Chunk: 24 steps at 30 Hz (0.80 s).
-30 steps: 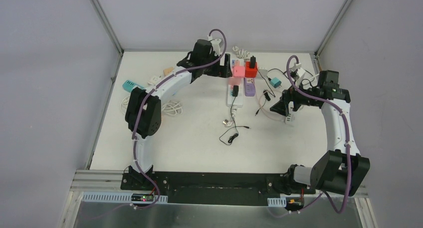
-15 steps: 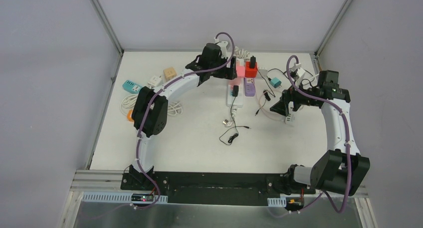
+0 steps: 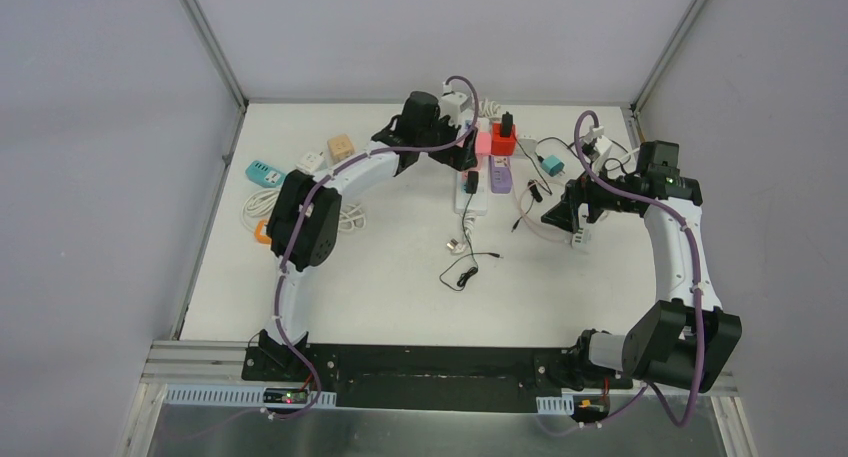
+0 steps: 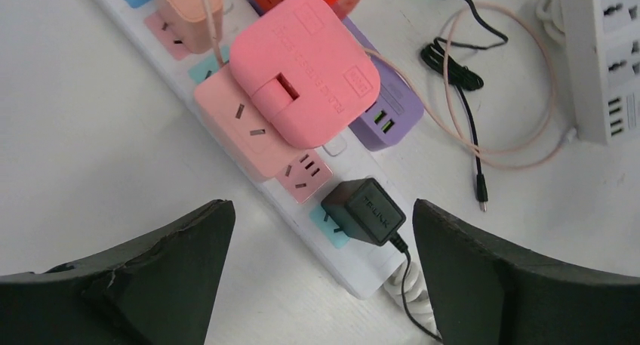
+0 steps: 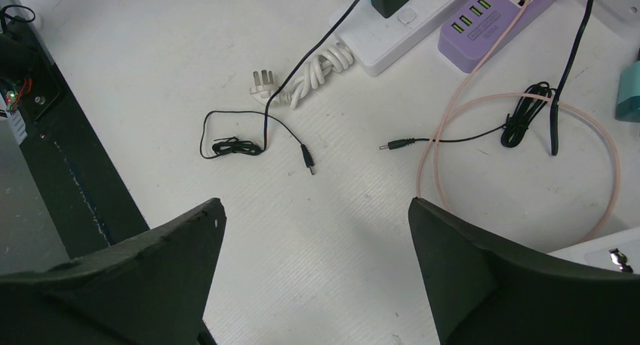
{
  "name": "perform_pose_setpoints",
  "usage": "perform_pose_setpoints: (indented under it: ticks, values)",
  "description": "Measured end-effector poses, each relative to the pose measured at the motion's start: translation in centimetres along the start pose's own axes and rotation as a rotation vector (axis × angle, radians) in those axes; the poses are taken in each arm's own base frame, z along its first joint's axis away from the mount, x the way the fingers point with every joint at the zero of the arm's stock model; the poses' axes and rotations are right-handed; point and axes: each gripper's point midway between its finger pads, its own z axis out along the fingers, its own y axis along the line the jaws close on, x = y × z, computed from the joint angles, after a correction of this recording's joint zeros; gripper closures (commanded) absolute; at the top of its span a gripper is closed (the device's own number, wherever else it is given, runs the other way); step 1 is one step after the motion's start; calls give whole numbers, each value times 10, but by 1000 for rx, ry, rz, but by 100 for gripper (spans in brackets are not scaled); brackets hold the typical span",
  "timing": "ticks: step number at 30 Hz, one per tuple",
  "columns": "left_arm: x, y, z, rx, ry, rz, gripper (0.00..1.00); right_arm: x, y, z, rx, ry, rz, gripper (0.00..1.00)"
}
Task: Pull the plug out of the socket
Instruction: Move the socket to the center of the board.
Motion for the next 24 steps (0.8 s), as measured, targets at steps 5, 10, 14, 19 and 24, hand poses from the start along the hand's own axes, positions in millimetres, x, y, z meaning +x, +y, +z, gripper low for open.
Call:
perform_pose_setpoints:
  ticks: [5, 10, 14, 19, 24]
  values:
    - [19, 12, -5, 118, -46, 4, 13, 0, 0, 0, 0, 0, 0, 5]
    - [30, 44, -18, 183, -163, -15, 13, 0, 0, 0, 0, 0, 0, 5]
    - [32, 61, -18, 194, -185, 44, 12, 0, 0, 0, -2, 0, 0, 5]
    - [10, 60, -6, 274, -239, 197, 16, 0, 2, 1, -7, 2, -4, 5]
    - [2, 54, 7, 383, -305, 290, 16, 0, 3, 2, -11, 4, -7, 5]
